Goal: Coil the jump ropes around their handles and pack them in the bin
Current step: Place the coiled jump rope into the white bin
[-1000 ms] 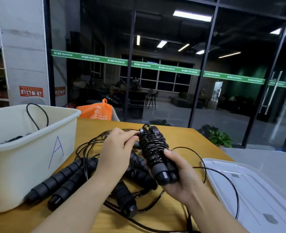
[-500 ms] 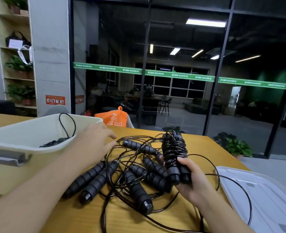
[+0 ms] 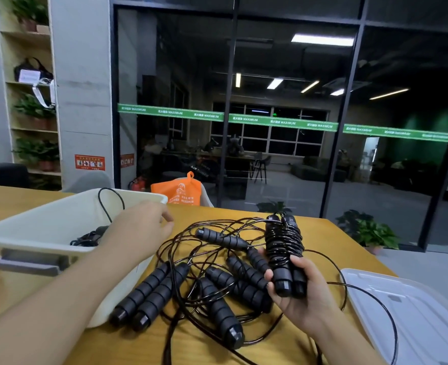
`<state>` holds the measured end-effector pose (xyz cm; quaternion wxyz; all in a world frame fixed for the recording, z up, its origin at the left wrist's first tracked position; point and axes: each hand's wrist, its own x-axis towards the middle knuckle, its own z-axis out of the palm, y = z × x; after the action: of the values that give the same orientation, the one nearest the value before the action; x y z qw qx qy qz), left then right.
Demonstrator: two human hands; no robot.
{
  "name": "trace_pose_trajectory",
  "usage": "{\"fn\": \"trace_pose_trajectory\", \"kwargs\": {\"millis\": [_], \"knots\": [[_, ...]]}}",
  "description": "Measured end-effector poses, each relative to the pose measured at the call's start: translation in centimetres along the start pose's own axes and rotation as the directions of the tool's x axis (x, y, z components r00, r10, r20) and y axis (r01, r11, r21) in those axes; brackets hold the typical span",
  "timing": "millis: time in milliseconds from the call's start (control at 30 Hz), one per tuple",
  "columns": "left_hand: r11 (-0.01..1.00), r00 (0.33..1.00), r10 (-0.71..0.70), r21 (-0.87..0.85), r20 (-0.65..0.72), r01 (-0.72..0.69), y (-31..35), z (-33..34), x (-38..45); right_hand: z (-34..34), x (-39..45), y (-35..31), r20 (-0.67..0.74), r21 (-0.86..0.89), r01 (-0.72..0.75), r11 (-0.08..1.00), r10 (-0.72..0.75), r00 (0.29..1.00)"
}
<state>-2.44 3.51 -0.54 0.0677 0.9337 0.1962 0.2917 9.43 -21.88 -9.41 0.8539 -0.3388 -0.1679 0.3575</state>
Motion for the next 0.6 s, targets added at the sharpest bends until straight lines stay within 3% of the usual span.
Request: {"fn": "trace_pose_trajectory", "kwargs": {"millis": [100,200,333,400,467,533,600], "knots": [[0.996,1.0,-0.004,-0.093,0.007,0.005,1.0,0.2,0.4,0.1,0.0,0.1,-0.005,-0.027,-0.007,1.0,0.007,1.0],[0.998,1.0,0.015,-0.056,0.013,-0.015,1.9,0.7,1.1,0.3,0.1,0.3,-0.053,-0.087,-0.031,0.996,0.026,0.998],[0.999,0.971,0.008,-0.05,0.239,0.005,2.1,1.6,2.6,0.3,0.3,0.2,-0.081,-0.196,-0.021,0.98,0.005,0.997],[0.996,0.94,0.071,-0.079,0.334,-0.047,2.3,1.6,3.3,0.8,0.4,-0.1,-0.048,-0.243,0.005,0.97,-0.017,0.999],[0.97,0.883,0.223,-0.185,0.413,-0.158,2.9,0.9,3.8,1.4,0.6,-0.6,-0.011,-0.303,0.026,0.953,-0.031,0.999],[0.926,0.779,0.364,-0.288,0.511,-0.244,3.5,0.0,4.5,2.2,0.9,-1.4,0.027,-0.368,0.044,0.929,-0.036,0.999],[0.902,0.714,0.431,-0.297,0.552,-0.314,3.7,-0.2,5.2,3.1,1.3,-2.5,0.061,-0.43,0.049,0.901,-0.025,0.998]]}}
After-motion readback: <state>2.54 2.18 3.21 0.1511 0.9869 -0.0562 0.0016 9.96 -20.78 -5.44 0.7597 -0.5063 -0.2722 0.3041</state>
